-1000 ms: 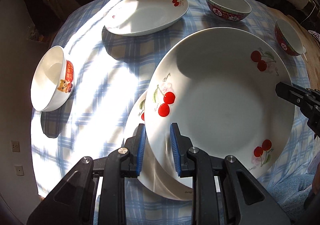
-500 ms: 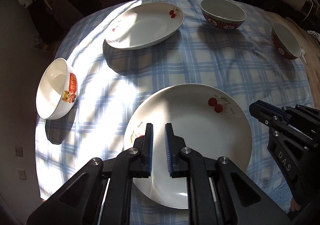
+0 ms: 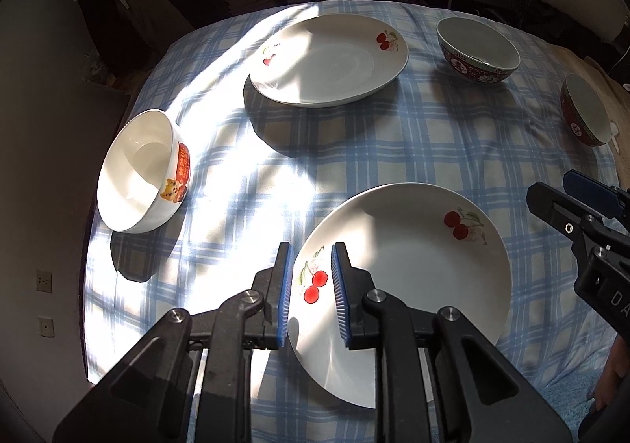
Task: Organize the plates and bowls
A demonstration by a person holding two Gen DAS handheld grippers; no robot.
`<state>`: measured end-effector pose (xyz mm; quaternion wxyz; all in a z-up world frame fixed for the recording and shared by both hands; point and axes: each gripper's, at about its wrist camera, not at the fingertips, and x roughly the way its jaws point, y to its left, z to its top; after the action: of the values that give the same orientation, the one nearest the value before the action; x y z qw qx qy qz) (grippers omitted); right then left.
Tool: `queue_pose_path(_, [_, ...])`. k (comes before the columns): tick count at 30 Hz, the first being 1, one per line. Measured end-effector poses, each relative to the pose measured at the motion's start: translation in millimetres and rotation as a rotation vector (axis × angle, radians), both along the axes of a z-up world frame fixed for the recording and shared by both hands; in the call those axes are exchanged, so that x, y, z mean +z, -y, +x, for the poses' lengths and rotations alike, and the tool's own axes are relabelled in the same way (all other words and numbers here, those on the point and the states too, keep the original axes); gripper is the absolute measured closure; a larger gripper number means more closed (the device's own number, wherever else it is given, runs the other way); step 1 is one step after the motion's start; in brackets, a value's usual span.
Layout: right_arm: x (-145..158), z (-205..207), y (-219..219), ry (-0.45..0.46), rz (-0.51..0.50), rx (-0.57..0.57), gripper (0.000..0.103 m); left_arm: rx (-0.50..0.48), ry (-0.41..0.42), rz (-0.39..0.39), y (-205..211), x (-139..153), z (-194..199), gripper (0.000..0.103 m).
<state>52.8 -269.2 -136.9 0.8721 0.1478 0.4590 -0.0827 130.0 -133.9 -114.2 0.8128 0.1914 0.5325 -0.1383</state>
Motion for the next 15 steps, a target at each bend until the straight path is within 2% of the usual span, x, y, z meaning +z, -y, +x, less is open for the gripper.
queue_pose_path(2, [3,0,0,-0.003,-0.002,-0.003,0.042,0.010,0.002,-0.002,-5,4,2,0.082])
queue_pose_path(4, [4,0,0,-0.004,0.002,-0.002,0.034,0.015,0.011,-0.003,-10,10,4,0.077])
queue_pose_path(6, [9,0,-2,0.008,-0.007,0.002,0.023,0.017,0.030,-0.005,-13,17,8,0.061])
queue_pose_path(9, [19,4,-4,0.023,-0.038,0.015,0.020,0.031,0.075,0.001,-18,28,16,0.049])
queue_pose_path(10, [21,6,-4,0.028,-0.043,0.015,0.019,0.034,0.080,0.004,-18,30,19,0.047])
queue_pose_path(12, [26,12,-3,0.040,-0.045,0.017,0.013,0.038,0.080,0.005,-20,33,26,0.034])
queue_pose_path(15, [33,24,-1,0.063,-0.061,0.011,0.013,0.036,0.091,-0.005,-19,36,37,0.026])
